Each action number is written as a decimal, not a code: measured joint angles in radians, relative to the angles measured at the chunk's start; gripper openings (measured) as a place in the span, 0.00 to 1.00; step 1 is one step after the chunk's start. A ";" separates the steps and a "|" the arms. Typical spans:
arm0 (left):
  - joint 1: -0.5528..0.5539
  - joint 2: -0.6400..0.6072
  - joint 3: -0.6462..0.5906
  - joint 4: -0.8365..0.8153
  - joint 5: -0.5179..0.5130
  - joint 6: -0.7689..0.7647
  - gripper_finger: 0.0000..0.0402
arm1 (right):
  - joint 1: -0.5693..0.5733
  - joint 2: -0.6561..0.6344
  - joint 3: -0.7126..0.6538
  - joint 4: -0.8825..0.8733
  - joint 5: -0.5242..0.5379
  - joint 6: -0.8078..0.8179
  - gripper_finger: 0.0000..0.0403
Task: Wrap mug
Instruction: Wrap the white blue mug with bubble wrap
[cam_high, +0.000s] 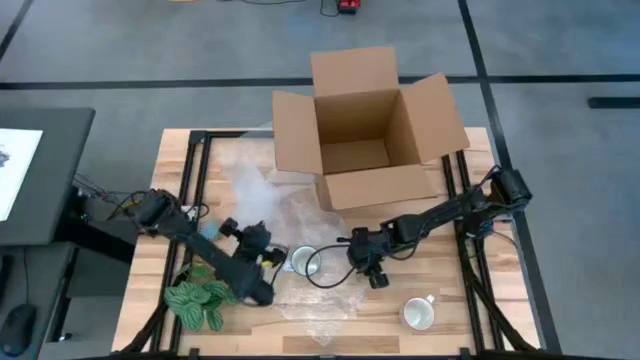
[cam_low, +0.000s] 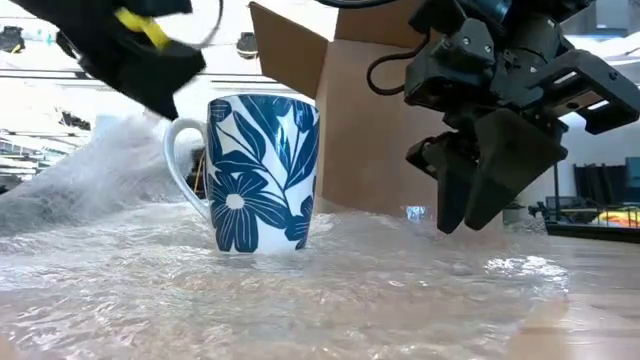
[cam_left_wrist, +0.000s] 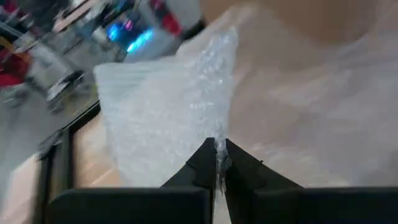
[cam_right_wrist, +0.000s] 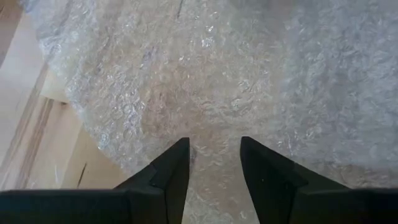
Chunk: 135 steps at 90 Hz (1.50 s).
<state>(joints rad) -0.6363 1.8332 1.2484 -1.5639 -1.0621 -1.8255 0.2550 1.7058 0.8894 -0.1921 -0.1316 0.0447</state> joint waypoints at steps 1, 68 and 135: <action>-0.006 0.000 0.000 0.000 -0.010 -0.009 0.00 | 0.000 0.000 0.000 0.000 0.000 0.000 0.33; -0.171 -0.029 0.017 0.016 -0.510 -0.235 0.00 | 0.000 -0.102 0.000 -0.005 0.001 -0.008 0.33; -0.228 -0.031 0.322 0.531 -0.374 0.699 0.00 | 0.095 -0.361 0.000 0.122 0.008 -0.192 0.33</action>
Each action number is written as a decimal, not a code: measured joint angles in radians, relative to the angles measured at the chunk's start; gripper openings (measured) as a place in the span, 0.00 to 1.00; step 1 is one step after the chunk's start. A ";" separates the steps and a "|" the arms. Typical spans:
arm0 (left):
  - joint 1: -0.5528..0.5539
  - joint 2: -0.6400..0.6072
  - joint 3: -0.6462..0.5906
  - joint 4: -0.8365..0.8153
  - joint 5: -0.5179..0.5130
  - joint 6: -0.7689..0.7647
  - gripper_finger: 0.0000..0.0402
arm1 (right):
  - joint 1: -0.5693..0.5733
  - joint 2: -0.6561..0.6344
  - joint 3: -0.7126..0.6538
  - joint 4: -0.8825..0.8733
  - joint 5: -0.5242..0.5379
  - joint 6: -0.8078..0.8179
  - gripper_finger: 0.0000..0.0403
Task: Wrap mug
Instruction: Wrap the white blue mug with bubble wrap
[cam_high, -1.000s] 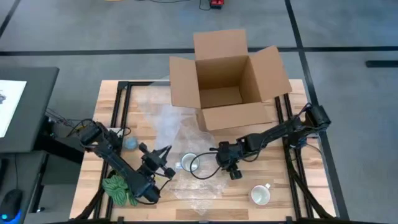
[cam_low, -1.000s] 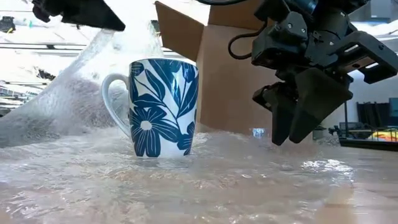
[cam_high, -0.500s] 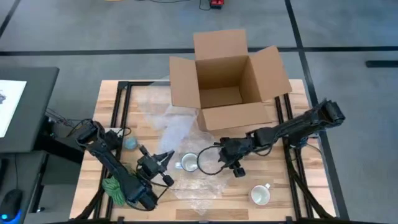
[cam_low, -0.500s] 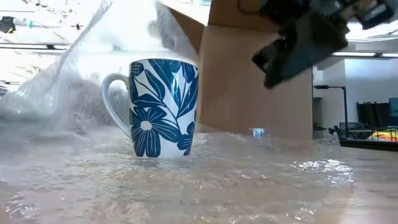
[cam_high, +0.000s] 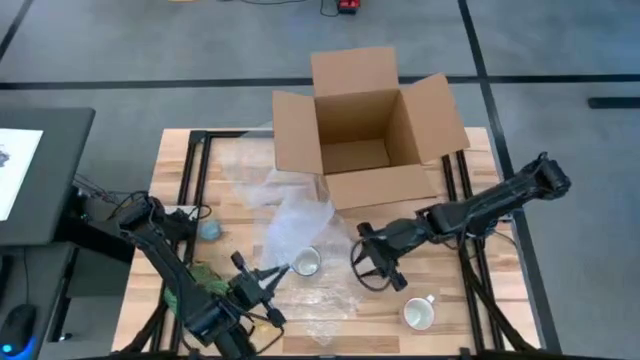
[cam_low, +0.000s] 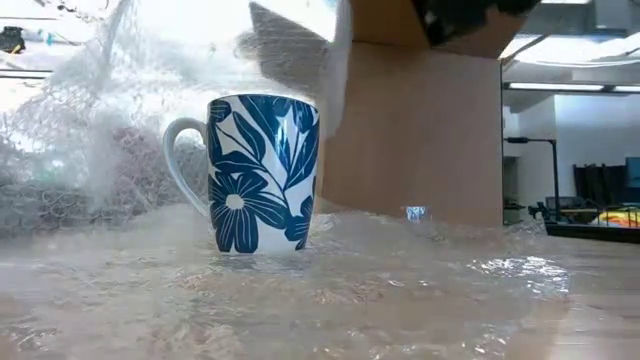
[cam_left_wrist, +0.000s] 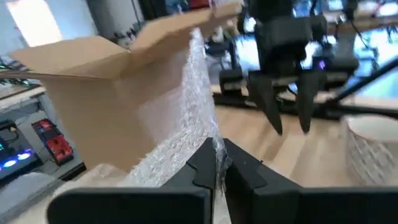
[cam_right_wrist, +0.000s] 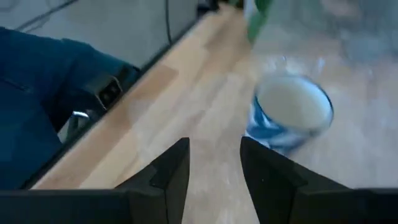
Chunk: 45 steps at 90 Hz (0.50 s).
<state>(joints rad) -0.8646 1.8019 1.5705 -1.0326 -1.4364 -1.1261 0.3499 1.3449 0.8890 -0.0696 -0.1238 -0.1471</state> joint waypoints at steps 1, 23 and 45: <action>0.000 0.000 0.001 0.019 0.008 0.022 0.00 | 0.002 0.000 0.000 0.000 0.000 0.000 0.33; 0.017 0.002 0.004 0.392 0.151 0.433 0.00 | 0.028 0.000 0.000 -0.008 0.000 -0.003 0.33; 0.058 0.002 0.004 0.552 0.219 0.602 0.00 | 0.029 -0.021 0.000 -0.078 0.000 0.008 0.33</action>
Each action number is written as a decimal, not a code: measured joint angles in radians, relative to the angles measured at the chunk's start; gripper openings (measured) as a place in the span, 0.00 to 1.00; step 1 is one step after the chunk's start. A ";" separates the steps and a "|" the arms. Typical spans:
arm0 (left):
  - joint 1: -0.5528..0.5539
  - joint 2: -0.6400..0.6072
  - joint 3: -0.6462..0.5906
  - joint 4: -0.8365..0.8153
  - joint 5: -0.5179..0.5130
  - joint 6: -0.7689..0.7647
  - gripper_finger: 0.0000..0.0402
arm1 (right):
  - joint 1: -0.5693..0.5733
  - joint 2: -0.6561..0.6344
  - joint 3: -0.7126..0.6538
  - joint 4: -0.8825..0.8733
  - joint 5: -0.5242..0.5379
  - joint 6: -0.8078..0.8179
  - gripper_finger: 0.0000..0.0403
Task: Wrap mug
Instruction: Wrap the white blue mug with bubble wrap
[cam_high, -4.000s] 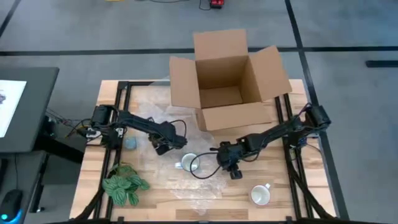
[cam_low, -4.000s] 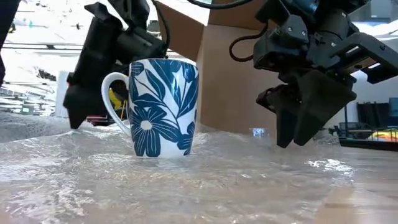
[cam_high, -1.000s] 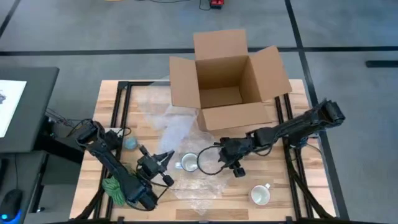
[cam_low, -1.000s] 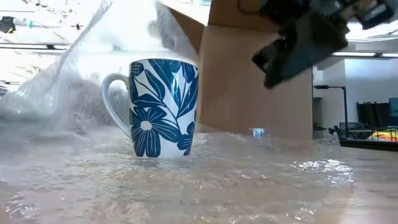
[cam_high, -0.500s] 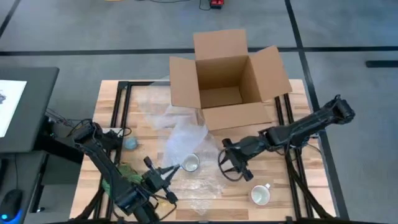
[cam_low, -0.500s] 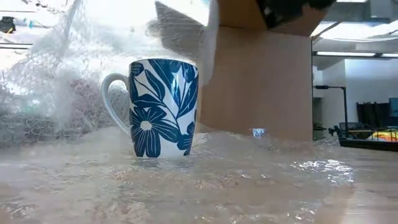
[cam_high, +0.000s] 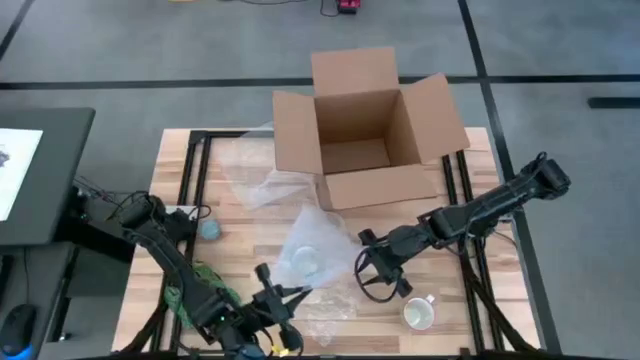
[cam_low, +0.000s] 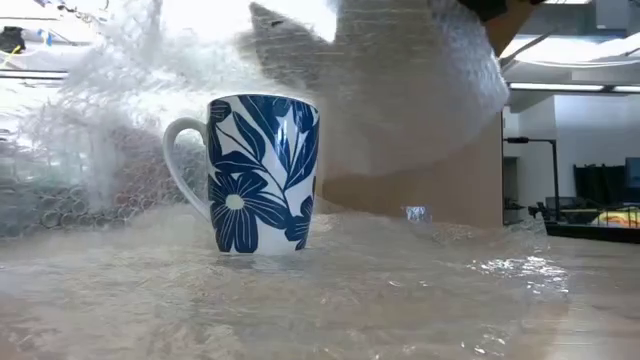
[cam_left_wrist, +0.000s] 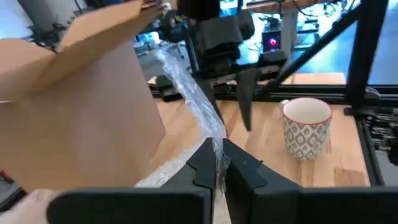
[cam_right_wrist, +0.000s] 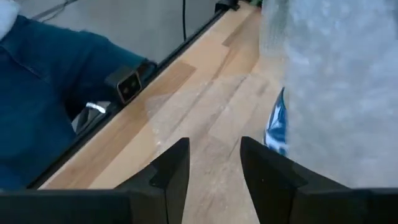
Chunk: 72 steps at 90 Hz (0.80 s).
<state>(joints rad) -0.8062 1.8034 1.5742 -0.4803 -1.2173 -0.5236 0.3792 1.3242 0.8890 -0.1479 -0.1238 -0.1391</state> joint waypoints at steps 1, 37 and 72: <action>0.003 0.000 0.000 0.002 0.007 0.000 0.00 | 0.000 -0.003 0.000 -0.006 0.000 0.003 0.33; 0.092 0.000 0.000 0.060 0.357 -0.016 0.00 | 0.000 -0.137 0.000 -0.215 0.049 0.086 0.33; 0.114 0.000 0.000 0.076 0.565 -0.148 0.22 | -0.006 -0.120 0.000 -0.199 0.051 0.099 0.33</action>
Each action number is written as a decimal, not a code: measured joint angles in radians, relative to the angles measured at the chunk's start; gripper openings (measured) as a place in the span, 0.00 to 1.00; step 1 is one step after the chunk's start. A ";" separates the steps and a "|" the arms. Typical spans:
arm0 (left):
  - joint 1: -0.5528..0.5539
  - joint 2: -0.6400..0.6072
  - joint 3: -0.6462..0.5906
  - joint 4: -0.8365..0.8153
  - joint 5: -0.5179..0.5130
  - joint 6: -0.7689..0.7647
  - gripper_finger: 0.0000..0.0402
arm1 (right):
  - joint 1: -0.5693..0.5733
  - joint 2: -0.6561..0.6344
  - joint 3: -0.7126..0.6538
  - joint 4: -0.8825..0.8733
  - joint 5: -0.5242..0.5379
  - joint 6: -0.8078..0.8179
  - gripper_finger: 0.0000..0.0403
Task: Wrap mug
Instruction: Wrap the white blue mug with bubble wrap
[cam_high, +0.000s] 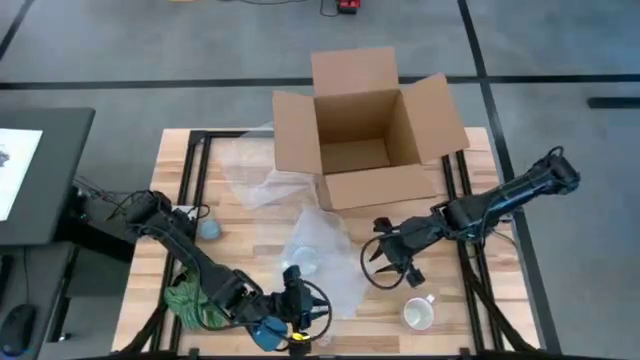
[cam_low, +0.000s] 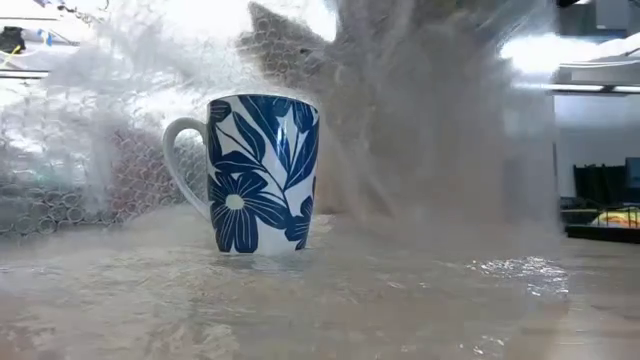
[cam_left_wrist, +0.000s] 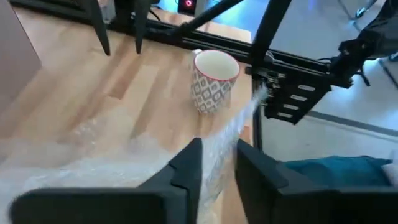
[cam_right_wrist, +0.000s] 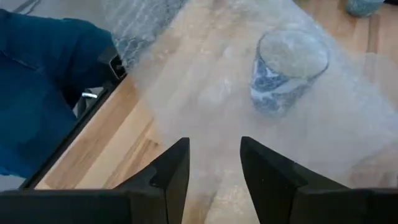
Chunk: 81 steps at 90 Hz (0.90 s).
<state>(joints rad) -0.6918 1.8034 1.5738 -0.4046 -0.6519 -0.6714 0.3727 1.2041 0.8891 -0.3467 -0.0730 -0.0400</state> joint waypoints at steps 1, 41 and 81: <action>0.000 0.000 0.000 0.000 0.002 -0.002 0.24 | 0.000 0.002 0.000 0.003 0.000 0.003 0.33; -0.064 0.000 0.000 -0.028 0.184 -0.267 0.41 | -0.024 0.060 0.000 0.069 0.000 0.017 0.33; -0.066 0.000 -0.017 -0.302 -0.244 -0.237 0.37 | -0.064 0.201 0.001 0.440 -0.005 0.017 0.33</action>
<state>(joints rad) -0.7576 1.8038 1.5565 -0.7069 -0.8959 -0.9080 0.3086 1.4049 0.8898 0.0930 -0.0784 -0.0230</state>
